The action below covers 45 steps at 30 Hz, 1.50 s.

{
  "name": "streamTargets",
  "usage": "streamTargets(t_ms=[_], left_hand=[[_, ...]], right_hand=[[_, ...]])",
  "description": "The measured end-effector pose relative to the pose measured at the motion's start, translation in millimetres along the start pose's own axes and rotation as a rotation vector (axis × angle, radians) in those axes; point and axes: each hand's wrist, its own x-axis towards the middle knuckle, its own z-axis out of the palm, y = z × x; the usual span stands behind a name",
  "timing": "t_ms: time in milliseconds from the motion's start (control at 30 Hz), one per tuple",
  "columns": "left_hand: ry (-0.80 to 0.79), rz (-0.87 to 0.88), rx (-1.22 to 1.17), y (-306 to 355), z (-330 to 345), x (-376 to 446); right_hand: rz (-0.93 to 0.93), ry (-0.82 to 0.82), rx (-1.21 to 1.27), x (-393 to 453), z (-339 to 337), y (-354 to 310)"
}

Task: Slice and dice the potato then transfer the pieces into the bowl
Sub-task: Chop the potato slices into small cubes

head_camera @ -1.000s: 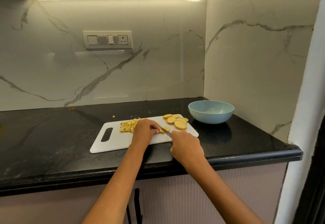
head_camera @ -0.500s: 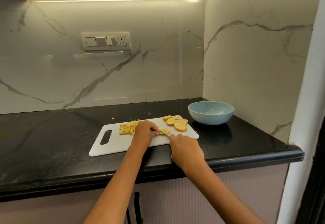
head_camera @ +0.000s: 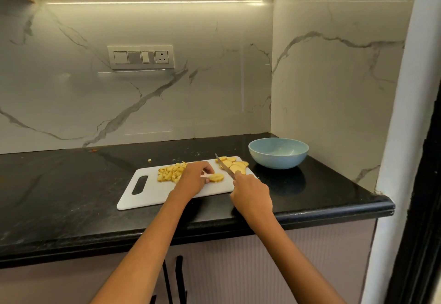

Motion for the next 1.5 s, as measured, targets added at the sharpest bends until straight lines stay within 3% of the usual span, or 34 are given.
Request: streamTargets(t_ms=[167, 367, 533, 733, 1167, 1500], left_hand=[[-0.361, 0.058, 0.159, 12, -7, 16], [-0.426, 0.088, 0.242, 13, -15, 24], [-0.331, 0.02, 0.242, 6, -16, 12], [-0.047, 0.02, -0.136, -16, -10, -5], [-0.046, -0.012, -0.222, -23, -3, -3], [-0.005, -0.032, -0.244, -21, -1, -8]], right_hand=[[0.032, -0.003, 0.029, 2, -2, 2], [0.039, -0.063, 0.06, 3, -5, 4], [0.023, -0.116, 0.002, -6, -11, 4], [-0.008, -0.168, -0.05, -10, -16, 1], [-0.102, -0.128, -0.186, -10, -8, -23], [0.019, -0.13, -0.036, -16, -8, -28]])
